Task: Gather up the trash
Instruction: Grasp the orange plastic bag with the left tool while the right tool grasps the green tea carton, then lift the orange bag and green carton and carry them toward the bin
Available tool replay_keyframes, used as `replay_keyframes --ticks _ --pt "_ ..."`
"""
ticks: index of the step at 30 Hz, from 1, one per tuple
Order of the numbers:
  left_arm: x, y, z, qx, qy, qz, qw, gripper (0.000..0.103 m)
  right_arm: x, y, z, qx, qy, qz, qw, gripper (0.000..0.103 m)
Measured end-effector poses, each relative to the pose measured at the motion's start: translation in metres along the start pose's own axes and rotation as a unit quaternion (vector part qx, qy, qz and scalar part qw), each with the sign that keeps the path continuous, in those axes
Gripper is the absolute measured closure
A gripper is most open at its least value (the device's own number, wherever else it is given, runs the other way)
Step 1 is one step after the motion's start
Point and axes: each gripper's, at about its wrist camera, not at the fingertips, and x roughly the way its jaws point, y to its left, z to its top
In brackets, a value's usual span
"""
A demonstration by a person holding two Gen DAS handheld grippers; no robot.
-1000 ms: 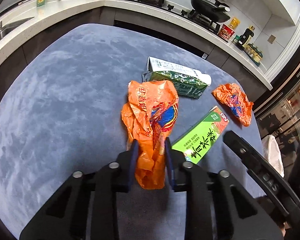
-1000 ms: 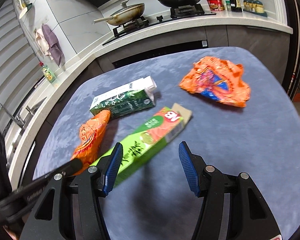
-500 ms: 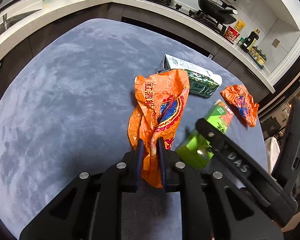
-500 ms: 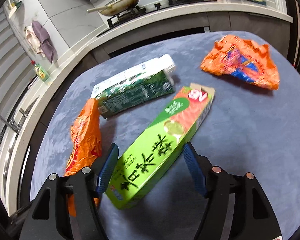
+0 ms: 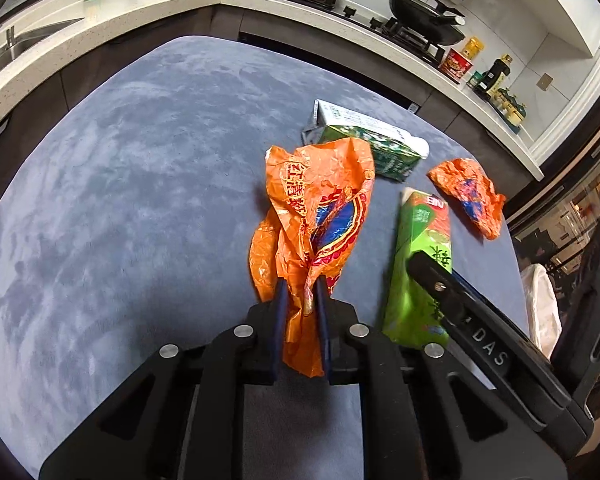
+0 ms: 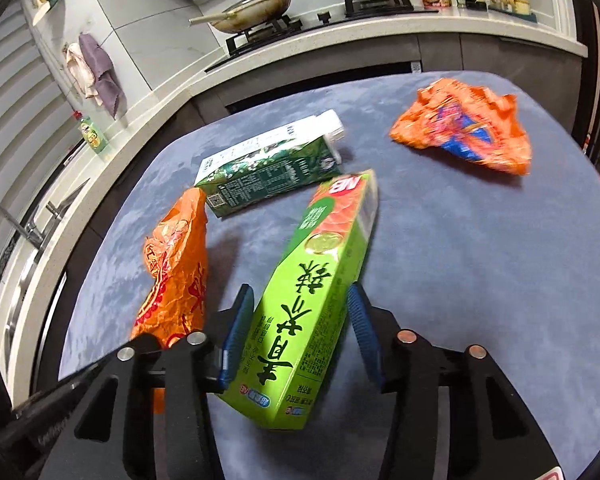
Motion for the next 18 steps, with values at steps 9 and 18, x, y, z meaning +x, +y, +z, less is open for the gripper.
replay_keyframes --ticks 9,18 --pt "-0.007 -0.027 -0.023 0.019 0.009 -0.005 0.9998 0.090 -0.036 -0.030 -0.013 -0.002 0.005 -0.005 1.000 0.085" --pt "-0.015 -0.023 -0.030 0.011 0.005 0.008 0.9999 0.090 -0.031 0.009 -0.016 -0.042 0.001 0.002 0.999 0.055"
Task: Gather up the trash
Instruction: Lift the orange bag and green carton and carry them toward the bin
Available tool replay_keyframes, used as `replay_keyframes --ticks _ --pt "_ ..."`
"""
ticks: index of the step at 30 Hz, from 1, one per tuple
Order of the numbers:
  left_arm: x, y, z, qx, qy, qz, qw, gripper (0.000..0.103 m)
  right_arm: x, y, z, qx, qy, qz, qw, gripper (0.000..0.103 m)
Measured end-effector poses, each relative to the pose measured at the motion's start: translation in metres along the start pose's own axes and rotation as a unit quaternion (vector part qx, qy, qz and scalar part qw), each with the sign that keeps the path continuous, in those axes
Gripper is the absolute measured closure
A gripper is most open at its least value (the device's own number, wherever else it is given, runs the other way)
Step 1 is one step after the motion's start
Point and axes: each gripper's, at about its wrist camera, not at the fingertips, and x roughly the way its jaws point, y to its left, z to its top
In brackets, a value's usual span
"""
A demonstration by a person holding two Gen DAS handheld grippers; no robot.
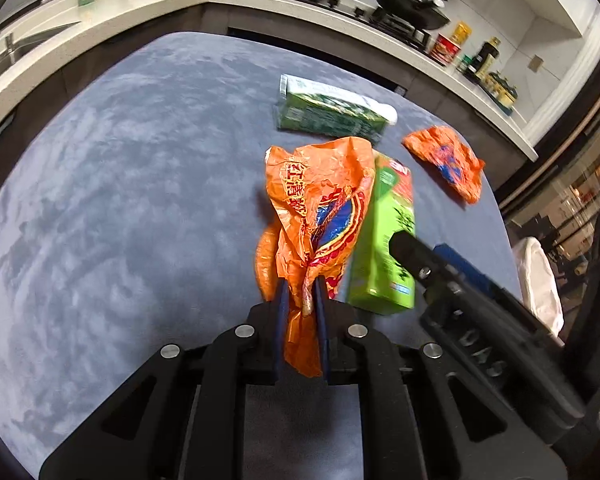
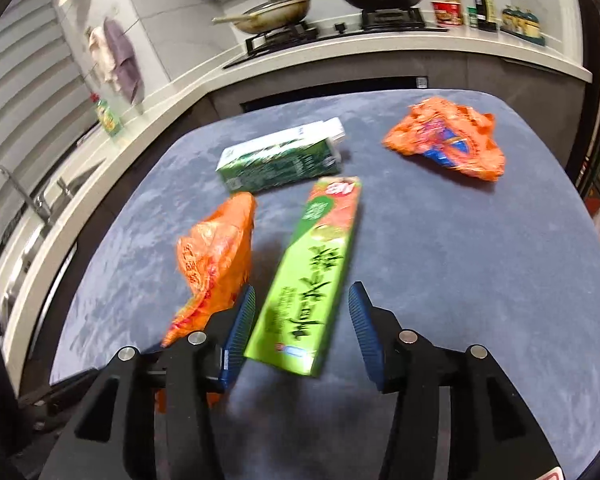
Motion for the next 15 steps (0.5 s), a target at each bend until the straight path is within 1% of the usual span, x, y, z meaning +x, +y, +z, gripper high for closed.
replay_keyframes --ticks 2,4,8,12,15 --pt "-0.003 0.006 0.002 -0.006 -0.004 0.004 1.0000 0.090 0.009 0.007 -0.002 -0.005 0.008 -0.001 1.000 0.054" --pt "-0.005 0.013 0.005 -0.009 -0.007 0.010 0.9999 0.090 0.015 0.011 -0.004 -0.007 0.011 -0.008 1.000 0.051" --pt "-0.006 0.022 0.007 -0.018 -0.006 0.009 0.9998 0.090 0.029 0.015 -0.010 -0.005 0.023 -0.015 1.000 0.051" --pt "-0.008 0.020 0.006 -0.014 -0.006 0.006 0.9999 0.090 0.029 0.011 -0.011 -0.004 0.025 -0.012 1.000 0.057" --pt "-0.013 0.015 0.005 -0.010 -0.010 0.003 0.9999 0.090 0.020 0.005 -0.012 -0.009 0.020 -0.016 1.000 0.060"
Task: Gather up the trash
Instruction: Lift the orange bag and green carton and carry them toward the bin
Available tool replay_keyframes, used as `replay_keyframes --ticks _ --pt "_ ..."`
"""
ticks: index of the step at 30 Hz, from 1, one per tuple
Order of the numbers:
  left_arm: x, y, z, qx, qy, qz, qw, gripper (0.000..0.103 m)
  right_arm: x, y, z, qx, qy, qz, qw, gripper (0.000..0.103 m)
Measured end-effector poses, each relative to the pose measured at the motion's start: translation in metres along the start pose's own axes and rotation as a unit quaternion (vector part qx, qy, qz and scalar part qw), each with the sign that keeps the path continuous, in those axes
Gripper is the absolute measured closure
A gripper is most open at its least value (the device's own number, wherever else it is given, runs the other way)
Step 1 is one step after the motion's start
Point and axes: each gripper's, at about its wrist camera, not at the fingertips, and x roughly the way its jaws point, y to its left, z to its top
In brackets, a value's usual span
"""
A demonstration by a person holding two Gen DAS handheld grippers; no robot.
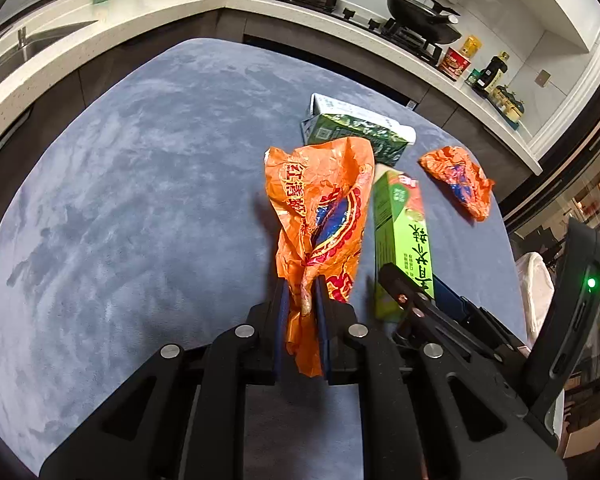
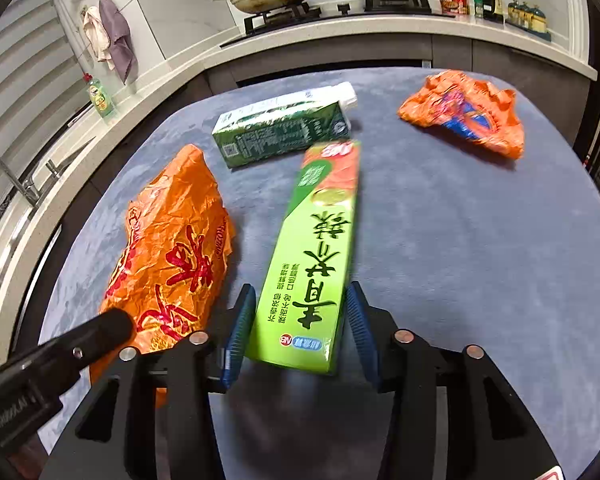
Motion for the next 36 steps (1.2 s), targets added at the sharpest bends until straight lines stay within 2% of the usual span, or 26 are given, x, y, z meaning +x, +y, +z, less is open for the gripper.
replay_keyframes --ticks 7,13,18,23,28,30,36 --pt "-0.015 -0.021 -0.001 0.015 -0.011 -0.012 0.9998 0.090 -0.042 -0.026 0.000 0.006 -0.032 -0.003 0.999 0.062" --pt "-0.025 -0.054 -0.005 0.043 -0.017 -0.029 0.9985 0.090 -0.081 -0.060 -0.005 0.019 -0.055 -0.008 0.998 0.062" --pt "-0.023 -0.079 -0.019 0.065 -0.005 -0.039 0.9971 0.090 -0.086 -0.086 -0.030 0.020 -0.031 -0.024 0.999 0.062" --pt "-0.016 -0.091 -0.031 0.075 0.011 -0.042 0.9963 0.090 -0.072 -0.099 -0.052 0.019 0.007 -0.033 0.999 0.062" --pt "-0.015 -0.096 -0.036 0.081 0.016 -0.037 0.9959 0.090 -0.059 -0.098 -0.050 0.018 0.011 -0.045 0.999 0.060" --pt "-0.015 -0.095 -0.037 0.081 0.018 -0.035 0.9960 0.090 -0.056 -0.098 -0.050 0.019 0.015 -0.044 0.999 0.065" --pt "-0.016 -0.101 -0.036 0.088 0.016 -0.032 0.9955 0.090 -0.073 -0.103 -0.045 0.020 -0.017 -0.043 0.999 0.065"
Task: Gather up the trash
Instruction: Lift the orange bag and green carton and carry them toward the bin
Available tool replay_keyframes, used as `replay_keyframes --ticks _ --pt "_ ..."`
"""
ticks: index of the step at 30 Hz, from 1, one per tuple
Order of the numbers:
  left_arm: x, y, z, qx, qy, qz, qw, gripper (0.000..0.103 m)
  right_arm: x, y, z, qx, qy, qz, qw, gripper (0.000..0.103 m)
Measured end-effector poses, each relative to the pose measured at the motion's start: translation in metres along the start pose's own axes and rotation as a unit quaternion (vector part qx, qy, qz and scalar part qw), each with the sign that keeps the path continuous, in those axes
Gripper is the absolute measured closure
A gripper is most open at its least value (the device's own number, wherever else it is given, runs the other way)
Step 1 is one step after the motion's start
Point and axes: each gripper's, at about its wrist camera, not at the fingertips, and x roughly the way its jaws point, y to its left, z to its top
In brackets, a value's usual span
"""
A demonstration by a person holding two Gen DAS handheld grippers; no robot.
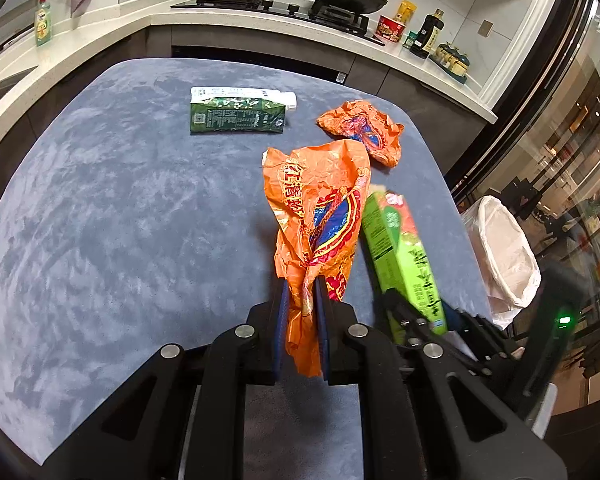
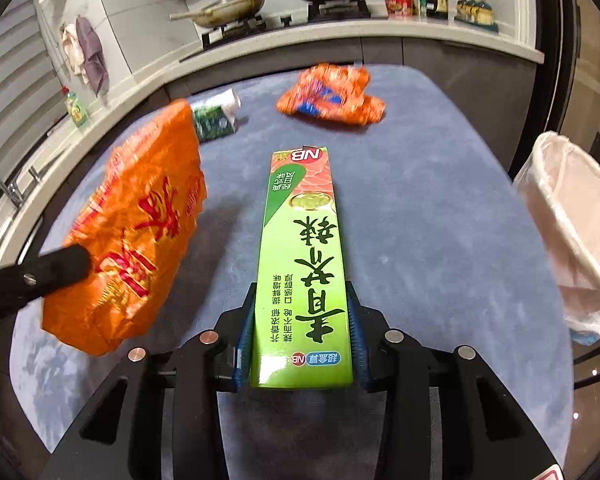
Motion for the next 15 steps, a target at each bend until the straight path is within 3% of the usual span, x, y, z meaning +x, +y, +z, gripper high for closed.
replay_keyframes --ticks 7,15 --pt "-0.001 -0.031 0.006 0.027 -0.008 -0.014 0.9995 0.090 -0.045 -0.030 0.020 0.037 -0.057 0.007 0.998 0.065" --pt "0.001 -0.102 0.023 0.077 -0.024 -0.045 0.9958 0.090 -0.101 -0.100 0.033 0.089 -0.122 -0.015 0.988 0.065"
